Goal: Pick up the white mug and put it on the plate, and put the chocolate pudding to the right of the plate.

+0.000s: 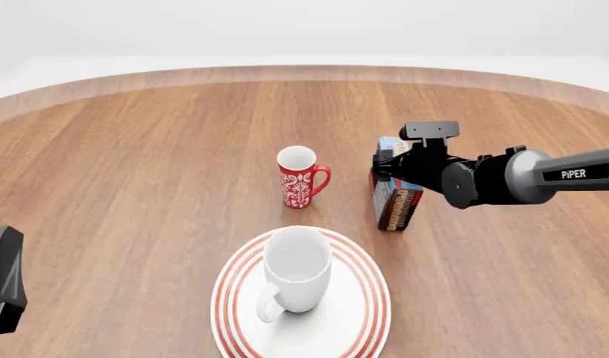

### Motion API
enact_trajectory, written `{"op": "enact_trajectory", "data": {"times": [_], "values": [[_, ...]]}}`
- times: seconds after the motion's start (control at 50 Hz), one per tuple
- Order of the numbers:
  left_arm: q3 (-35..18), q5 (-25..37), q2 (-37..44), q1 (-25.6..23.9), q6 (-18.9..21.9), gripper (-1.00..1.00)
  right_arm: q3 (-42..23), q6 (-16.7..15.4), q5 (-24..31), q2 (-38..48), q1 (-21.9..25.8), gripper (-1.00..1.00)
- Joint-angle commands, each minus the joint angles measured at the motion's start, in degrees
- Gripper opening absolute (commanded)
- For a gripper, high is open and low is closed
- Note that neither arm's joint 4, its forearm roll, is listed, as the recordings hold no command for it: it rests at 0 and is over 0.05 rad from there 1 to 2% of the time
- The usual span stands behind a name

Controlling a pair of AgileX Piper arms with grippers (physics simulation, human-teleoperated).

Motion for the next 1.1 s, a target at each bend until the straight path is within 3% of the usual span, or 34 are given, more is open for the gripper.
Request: {"op": "enact_trajectory", "data": {"times": [0.02,0.16,0.18,0.78,1.1], "values": [[0.0,0.0,0.0,0.0,0.0,1.00,1.4,-2.8,0.4,3.0,-1.5,1.00],[0.0,-0.1,0.0,0.0,-0.6,1.00,1.5,-1.8,0.1,2.9,-0.6,1.00],[0.0,-0.1,0.0,-0.1,-0.5,1.00,1.8,-2.6,0.1,2.8,-1.6,-1.00],[0.0,-0.1,0.0,-0.1,-0.5,1.00,4.7,-2.8,-0.1,-3.7,-2.7,-1.00],[0.0,-0.2,0.0,0.1,-0.6,1.00,6.1,-1.3,1.5,-9.2,-2.5,-1.00]]}}
